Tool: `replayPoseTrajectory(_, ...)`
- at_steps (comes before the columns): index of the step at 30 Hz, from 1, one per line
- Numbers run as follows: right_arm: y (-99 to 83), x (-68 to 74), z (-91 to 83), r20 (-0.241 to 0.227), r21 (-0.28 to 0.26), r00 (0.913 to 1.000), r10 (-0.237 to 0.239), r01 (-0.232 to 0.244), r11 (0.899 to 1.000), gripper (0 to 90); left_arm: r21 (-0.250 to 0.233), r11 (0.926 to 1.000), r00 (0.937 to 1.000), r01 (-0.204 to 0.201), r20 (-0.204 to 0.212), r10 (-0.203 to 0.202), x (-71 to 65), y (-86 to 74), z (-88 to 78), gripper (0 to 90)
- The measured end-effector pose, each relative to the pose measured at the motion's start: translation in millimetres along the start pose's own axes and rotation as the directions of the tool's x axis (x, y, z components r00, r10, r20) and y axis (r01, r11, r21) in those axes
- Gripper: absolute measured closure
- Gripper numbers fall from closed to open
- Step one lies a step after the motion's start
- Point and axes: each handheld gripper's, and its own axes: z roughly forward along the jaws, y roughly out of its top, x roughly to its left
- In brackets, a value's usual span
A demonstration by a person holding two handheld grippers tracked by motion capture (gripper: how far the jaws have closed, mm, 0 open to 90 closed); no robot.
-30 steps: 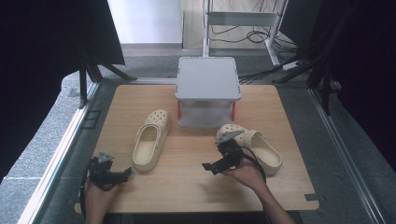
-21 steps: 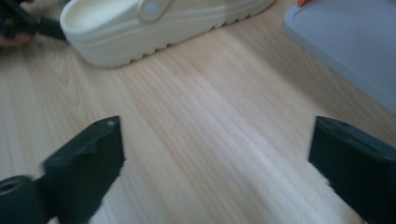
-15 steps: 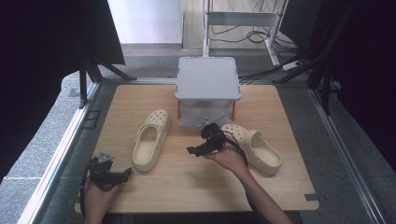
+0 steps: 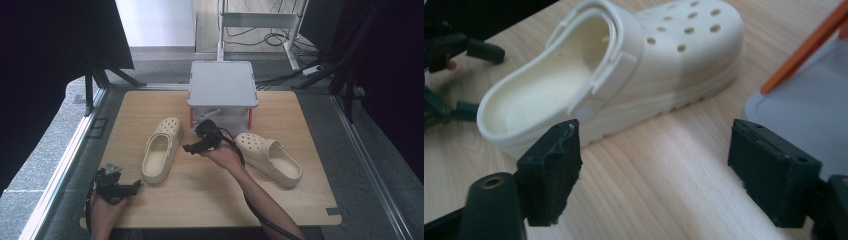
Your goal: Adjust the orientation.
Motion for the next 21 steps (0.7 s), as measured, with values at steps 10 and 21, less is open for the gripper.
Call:
replayPoseTrajectory(10, 29.1, 7.1, 27.1, 0.023, -0.006, 0.9997, -0.009, 0.009, 1.000, 26.0, 0.000, 1.0000, 1.0000, 0.000, 0.001, 0.000, 0.0, 0.0, 0.0, 0.0)
replayPoseTrajectory(21, 44.5, 12.0, 60.6, 0.039, 0.012, 0.9989, 0.027, -0.027, 1.000, 26.3, 0.000, 1.0000, 1.0000, 0.001, 0.000, -0.001, 0.0, 0.0, 0.0, 0.0)
